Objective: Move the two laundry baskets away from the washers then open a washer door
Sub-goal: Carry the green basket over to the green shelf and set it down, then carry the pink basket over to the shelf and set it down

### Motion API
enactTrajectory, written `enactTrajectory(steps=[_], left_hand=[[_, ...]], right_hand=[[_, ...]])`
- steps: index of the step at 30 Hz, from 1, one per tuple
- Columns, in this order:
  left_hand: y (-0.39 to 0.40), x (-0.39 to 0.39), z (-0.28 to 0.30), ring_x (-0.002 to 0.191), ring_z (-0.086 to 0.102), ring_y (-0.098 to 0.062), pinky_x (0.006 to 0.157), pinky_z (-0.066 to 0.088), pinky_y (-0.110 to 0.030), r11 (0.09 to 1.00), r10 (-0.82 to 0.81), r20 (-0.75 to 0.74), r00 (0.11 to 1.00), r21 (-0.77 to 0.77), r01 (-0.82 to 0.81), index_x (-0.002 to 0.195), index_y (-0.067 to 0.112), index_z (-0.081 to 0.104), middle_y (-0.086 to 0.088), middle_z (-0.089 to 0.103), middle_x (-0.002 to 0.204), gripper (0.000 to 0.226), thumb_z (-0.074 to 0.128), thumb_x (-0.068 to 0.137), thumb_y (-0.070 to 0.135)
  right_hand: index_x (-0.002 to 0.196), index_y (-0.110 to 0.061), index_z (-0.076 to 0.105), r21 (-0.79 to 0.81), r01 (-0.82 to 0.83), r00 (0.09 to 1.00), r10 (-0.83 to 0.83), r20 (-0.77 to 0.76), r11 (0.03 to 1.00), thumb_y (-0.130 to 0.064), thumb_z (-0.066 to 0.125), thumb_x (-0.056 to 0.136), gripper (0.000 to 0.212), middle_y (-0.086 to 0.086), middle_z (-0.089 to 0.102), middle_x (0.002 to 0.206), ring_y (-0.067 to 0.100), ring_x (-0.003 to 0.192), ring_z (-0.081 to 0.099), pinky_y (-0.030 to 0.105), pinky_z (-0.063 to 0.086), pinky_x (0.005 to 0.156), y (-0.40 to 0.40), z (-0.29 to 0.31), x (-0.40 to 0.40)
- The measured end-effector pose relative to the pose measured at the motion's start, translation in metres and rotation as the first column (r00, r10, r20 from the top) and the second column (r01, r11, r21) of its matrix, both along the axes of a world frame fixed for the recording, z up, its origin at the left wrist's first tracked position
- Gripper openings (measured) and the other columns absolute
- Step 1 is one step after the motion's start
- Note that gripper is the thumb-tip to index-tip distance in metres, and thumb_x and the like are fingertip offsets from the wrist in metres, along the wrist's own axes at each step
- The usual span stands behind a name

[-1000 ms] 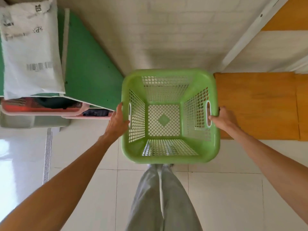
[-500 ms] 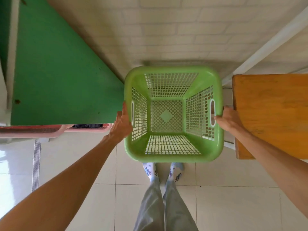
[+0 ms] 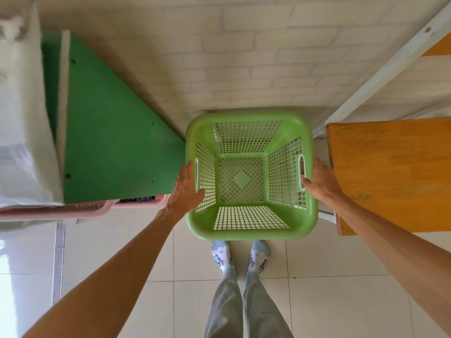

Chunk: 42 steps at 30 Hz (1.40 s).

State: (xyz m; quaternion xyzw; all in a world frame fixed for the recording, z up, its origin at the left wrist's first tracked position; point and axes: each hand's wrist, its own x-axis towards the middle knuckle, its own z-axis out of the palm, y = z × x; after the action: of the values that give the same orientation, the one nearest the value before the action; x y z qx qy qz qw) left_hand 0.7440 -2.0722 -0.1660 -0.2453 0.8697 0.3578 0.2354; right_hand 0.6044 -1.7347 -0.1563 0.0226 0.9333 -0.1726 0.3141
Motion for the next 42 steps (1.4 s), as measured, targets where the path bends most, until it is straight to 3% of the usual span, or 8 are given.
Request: enactTrajectory(steps=[3,8,11,15,24,33,42], left_hand=[[0.0,-0.006,0.06,0.151,0.016,-0.033,0.121,0.023,-0.052,0.992,-0.113,-0.014,0.993,-0.052,0.113,0.159,0.011,0.008,-0.016,0.016,0.164,0.091,0.066,0.091,0.024],[0.011,-0.009,0.198,0.148,0.024,-0.034,0.12,0.025,-0.049,0.938,-0.328,-0.063,0.943,-0.141,0.317,0.156,0.013,0.021,-0.016,0.028,0.16,0.081,0.058,0.093,0.048],[0.027,-0.007,0.266,0.15,0.021,-0.034,0.121,0.023,-0.05,0.876,-0.459,-0.072,0.886,-0.202,0.437,0.155,0.015,0.022,-0.015,0.026,0.16,0.079,0.049,0.094,0.058],[0.06,-0.011,0.324,0.152,0.013,-0.032,0.122,0.018,-0.054,0.748,-0.634,-0.032,0.772,-0.277,0.603,0.158,0.019,0.017,-0.013,0.017,0.165,0.083,0.032,0.094,0.069],[0.199,-0.076,0.388,0.147,0.026,-0.031,0.117,0.027,-0.051,0.43,-0.887,-0.014,0.462,-0.391,0.813,0.155,0.015,0.026,-0.013,0.029,0.16,0.08,0.03,0.095,0.069],[0.443,-0.111,0.432,0.146,0.027,-0.03,0.115,0.029,-0.049,0.199,-0.979,-0.059,0.194,-0.468,0.861,0.154,0.014,0.027,-0.013,0.033,0.157,0.076,0.034,0.097,0.064],[0.707,-0.103,0.453,0.149,0.021,-0.032,0.118,0.02,-0.049,0.147,-0.983,-0.162,0.08,-0.46,0.876,0.157,0.014,0.022,-0.012,0.025,0.162,0.08,0.032,0.097,0.066]], right_hand=[[0.145,-0.008,0.041,-0.037,-0.038,0.999,0.039,0.031,0.999,-0.022,0.071,0.091,0.063,0.012,0.055,0.14,0.032,0.128,0.056,0.043,0.049,0.104,-0.009,0.062,0.007],[0.154,-0.013,0.033,-0.105,-0.008,1.0,0.01,0.013,0.994,-0.036,0.059,0.099,0.065,0.012,0.042,0.155,0.036,0.142,0.043,0.049,0.035,0.115,-0.012,0.201,0.037],[0.149,-0.011,0.041,-0.128,0.002,1.0,-0.004,-0.015,0.992,-0.037,0.05,0.103,0.054,0.018,0.05,0.145,0.039,0.136,0.048,0.047,0.038,0.112,0.001,0.267,0.061],[0.152,-0.009,0.035,-0.034,0.062,0.998,-0.063,-0.016,0.997,-0.045,0.033,0.106,0.059,0.021,0.044,0.145,0.04,0.138,0.041,0.049,0.04,0.11,0.038,0.322,0.101],[0.155,-0.016,0.032,0.119,0.355,0.933,-0.344,-0.106,0.927,-0.052,0.024,0.106,0.062,0.013,0.035,0.156,0.036,0.143,0.033,0.051,0.033,0.114,0.188,0.379,0.173],[0.16,-0.018,0.025,0.185,0.583,0.811,-0.555,-0.186,0.791,-0.057,0.015,0.104,0.068,0.012,0.024,0.165,0.035,0.151,0.024,0.052,0.024,0.121,0.395,0.434,0.226],[0.16,-0.019,0.024,0.229,0.671,0.741,-0.632,-0.226,0.705,-0.058,0.015,0.104,0.069,0.011,0.022,0.166,0.034,0.152,0.022,0.056,0.023,0.12,0.609,0.464,0.275]])
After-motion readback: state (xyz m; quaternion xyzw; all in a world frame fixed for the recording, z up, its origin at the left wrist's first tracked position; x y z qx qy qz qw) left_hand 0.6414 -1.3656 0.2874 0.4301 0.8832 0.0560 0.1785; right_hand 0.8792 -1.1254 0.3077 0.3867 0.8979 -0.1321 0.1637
